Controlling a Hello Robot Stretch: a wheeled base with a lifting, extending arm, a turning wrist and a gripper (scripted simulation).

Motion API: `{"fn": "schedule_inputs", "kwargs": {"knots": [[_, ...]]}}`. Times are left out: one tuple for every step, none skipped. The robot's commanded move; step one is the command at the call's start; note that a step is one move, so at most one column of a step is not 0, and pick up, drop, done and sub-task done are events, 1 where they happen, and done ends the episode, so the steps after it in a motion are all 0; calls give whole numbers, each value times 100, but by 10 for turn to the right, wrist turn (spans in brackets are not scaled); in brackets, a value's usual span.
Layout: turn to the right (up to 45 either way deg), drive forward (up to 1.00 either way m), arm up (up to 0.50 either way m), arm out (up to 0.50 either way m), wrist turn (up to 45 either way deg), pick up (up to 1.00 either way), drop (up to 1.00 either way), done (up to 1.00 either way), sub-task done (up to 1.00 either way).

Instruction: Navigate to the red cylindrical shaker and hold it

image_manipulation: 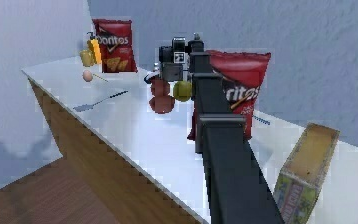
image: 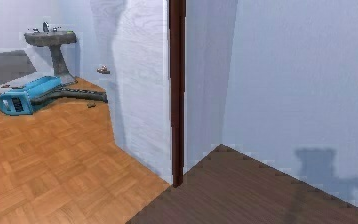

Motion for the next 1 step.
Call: {"fn": "schedule_inputs", "kwargs": {"knots": [[0,0,0,0,0,100,0,0,0]]}}
